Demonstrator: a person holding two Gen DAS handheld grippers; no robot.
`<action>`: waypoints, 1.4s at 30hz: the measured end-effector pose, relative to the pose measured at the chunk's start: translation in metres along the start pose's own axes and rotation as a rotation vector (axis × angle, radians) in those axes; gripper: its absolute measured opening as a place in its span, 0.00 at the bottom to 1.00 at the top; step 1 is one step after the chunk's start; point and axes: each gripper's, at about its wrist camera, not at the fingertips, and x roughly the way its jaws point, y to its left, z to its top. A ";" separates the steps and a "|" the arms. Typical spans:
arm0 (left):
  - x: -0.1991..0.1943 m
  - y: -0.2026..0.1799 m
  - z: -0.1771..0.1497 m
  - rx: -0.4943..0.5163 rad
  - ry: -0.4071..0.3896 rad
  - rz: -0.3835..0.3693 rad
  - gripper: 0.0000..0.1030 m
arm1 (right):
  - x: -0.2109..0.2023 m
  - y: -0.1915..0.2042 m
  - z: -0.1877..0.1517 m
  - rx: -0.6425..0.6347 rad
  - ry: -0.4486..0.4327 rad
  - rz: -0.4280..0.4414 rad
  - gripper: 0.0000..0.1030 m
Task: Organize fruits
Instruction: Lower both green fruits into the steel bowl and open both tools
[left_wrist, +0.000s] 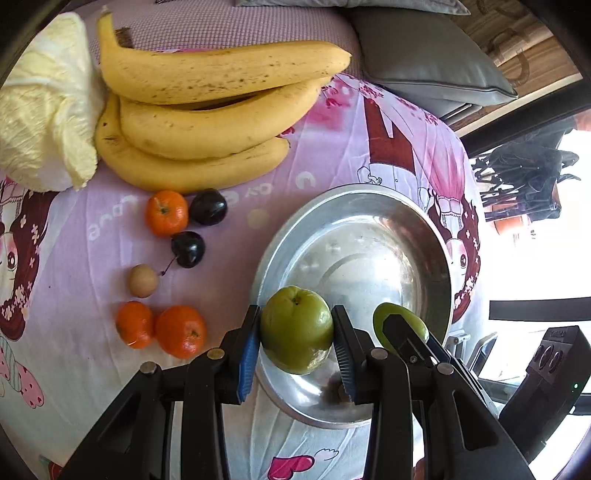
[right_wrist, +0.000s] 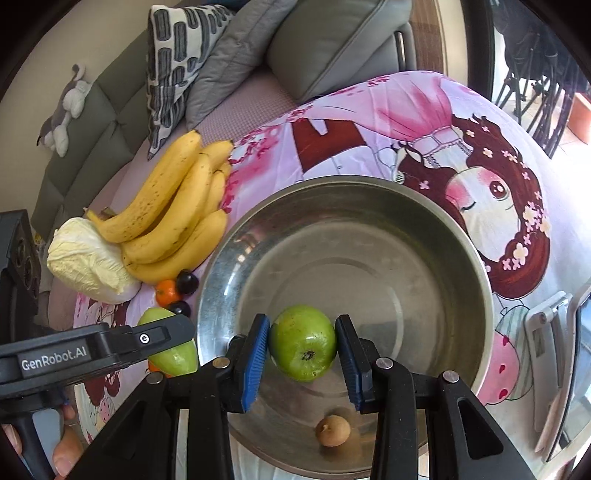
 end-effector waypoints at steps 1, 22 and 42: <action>0.003 -0.005 0.002 0.010 0.005 0.009 0.38 | 0.000 -0.005 0.001 0.011 0.000 -0.008 0.38; 0.052 -0.037 0.021 0.051 0.077 0.100 0.38 | 0.008 -0.038 0.010 0.069 -0.004 -0.095 0.39; 0.008 -0.014 -0.002 0.041 0.014 0.128 0.53 | 0.001 -0.020 0.005 0.021 0.017 -0.133 0.59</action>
